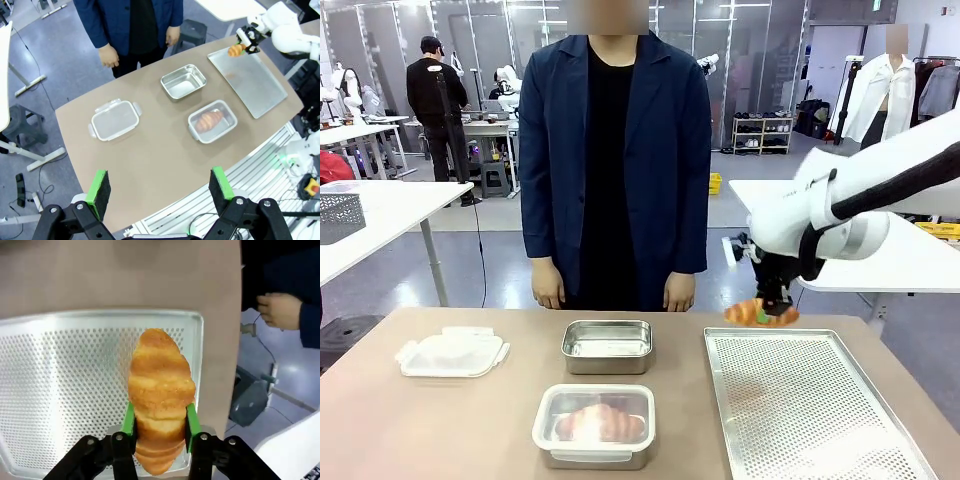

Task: Place the bread into the airtight container.
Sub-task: Pick up a Butter Roll and place it into an empty Airtight Container.

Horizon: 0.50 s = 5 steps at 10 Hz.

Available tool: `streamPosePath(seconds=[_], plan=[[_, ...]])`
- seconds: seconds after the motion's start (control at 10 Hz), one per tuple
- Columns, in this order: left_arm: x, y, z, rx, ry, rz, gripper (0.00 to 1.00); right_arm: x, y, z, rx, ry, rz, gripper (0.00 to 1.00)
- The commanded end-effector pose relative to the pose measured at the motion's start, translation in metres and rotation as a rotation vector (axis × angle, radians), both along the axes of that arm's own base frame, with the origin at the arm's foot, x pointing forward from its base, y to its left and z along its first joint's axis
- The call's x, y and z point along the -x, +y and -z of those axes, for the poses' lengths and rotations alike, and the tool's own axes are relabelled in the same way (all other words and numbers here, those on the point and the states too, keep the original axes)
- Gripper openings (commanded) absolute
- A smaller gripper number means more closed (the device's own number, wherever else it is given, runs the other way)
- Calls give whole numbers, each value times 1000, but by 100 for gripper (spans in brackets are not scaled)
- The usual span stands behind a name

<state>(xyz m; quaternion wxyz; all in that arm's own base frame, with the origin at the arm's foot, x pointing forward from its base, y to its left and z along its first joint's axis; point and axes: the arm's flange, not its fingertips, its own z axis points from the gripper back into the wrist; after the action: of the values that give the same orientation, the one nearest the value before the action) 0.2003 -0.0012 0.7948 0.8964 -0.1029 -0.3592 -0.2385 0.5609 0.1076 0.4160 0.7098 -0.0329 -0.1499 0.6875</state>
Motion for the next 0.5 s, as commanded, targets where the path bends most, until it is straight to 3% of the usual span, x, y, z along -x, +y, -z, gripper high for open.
streamPosePath(seconds=[0.0,0.3,0.4], plan=[[0,0,0,-6,-2,14,100,11,47,-16,10,-6,26,45],[0,0,0,-6,-2,14,100,12,140,-32,10,24,12,45],[0,0,0,-6,-2,14,100,13,172,-37,9,-5,0,45]])
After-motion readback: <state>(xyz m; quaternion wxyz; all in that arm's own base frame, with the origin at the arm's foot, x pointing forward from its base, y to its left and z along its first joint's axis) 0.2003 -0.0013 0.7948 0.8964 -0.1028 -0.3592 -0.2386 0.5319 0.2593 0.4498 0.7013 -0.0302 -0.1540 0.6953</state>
